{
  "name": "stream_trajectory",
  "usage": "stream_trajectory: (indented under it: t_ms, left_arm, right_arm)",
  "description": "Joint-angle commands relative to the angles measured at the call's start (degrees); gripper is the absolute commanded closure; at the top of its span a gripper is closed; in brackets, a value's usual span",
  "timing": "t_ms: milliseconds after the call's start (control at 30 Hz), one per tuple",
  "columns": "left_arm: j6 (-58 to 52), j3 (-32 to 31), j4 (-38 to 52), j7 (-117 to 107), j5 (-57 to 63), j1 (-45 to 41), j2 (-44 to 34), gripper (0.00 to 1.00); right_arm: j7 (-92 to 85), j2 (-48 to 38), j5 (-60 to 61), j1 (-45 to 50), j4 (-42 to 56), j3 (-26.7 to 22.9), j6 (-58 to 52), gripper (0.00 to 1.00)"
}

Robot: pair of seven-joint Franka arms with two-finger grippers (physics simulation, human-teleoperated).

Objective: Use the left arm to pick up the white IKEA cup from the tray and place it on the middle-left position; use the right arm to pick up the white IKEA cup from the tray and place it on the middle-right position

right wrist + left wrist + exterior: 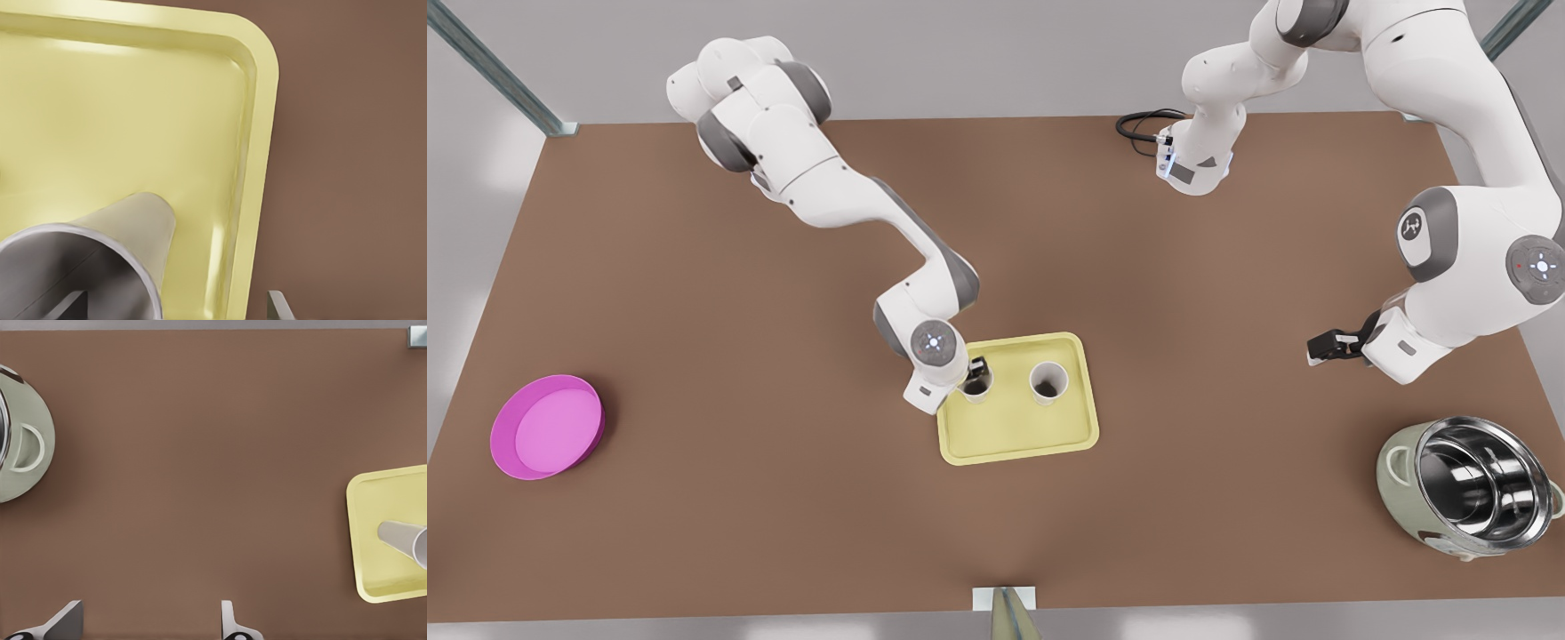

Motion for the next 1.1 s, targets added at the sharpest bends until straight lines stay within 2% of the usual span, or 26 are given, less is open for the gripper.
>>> stream_trajectory:
  t_ms: [0, 67, 200, 300, 333, 367, 467, 533, 600, 633, 700, 800, 900, 967, 1067]
  left_arm:
    - [0.0, 0.0, 0.0, 0.4, 0.1, 0.0, -0.1, 0.0]
    - [0.0, 0.0, 0.0, 0.4, 0.1, 0.0, -0.1, 0.0]
    - [0.0, 0.0, 0.0, 0.4, 0.1, 0.0, -0.1, 0.0]
    - [0.0, 0.0, 0.0, 0.4, 0.1, 0.0, -0.1, 0.0]
    - [0.0, 0.0, 0.0, 0.4, 0.1, 0.0, -0.1, 0.0]
    - [0.0, 0.0, 0.0, 0.4, 0.1, 0.0, -0.1, 0.0]
    - [0.0, 0.0, -0.1, 0.4, 0.1, 0.0, -0.1, 0.0]
    - [0.0, 0.0, -0.1, 0.4, 0.1, 0.0, -0.1, 0.0]
    - [0.0, 0.1, 0.0, 0.4, 0.1, 0.1, -0.2, 0.0]
    - [0.8, 0.1, 0.0, 0.3, 0.2, 0.5, 0.0, 0.0]
    - [0.8, 0.1, -0.1, 0.3, 2.6, -0.1, 0.0, 0.0]
    - [4.9, -0.1, 0.0, -0.4, 2.6, -5.9, 0.5, 0.0]
    - [4.6, -0.2, 0.5, -0.4, 1.9, -7.3, 0.5, 0.0]
    - [5.0, -0.3, 0.6, -6.2, 3.3, -14.1, 0.6, 0.0]
    - [5.3, -0.3, 0.7, -14.0, 4.5, -19.4, 4.4, 0.0]
  right_arm:
    - [7.8, 0.2, -0.1, 0.1, 0.0, 0.0, 0.8, 0.1]
    - [8.0, 0.7, 0.0, 0.3, 0.1, 0.0, 0.9, 0.52]
    - [8.0, 1.7, 0.1, 0.3, 0.1, -0.1, 2.9, 0.66]
    - [7.3, 1.6, 0.1, 0.2, 0.4, -0.2, 2.9, 0.92]
    - [7.3, 1.3, 0.4, -0.7, 0.6, -0.3, 2.6, 0.94]
    - [7.3, 0.4, 0.6, -1.0, 0.6, -0.4, 2.0, 1.0]
    - [4.4, -6.4, 0.6, -5.6, 0.6, 1.4, -5.7, 1.0]
    - [-12.3, -10.3, 0.1, -12.5, 0.4, 1.4, -13.7, 1.0]
    - [-28.0, -11.7, -7.3, -17.0, 0.4, 0.7, -17.7, 1.0]
    - [-38.6, -12.0, -10.9, -20.7, 0.4, 0.5, -17.7, 1.0]
    - [-44.8, -10.9, -12.3, -23.1, 0.5, 0.6, -16.1, 1.0]
    - [-45.0, -6.1, -15.0, -23.8, 0.4, 0.4, -10.4, 1.0]
    - [-45.0, -2.7, -14.8, -25.9, 0.2, 0.4, -8.6, 1.0]
    - [-45.1, -1.2, -14.8, -26.7, -0.3, 0.4, -4.6, 1.0]
    - [-44.9, -1.2, -14.4, -26.6, -0.4, 0.5, -4.7, 1.0]
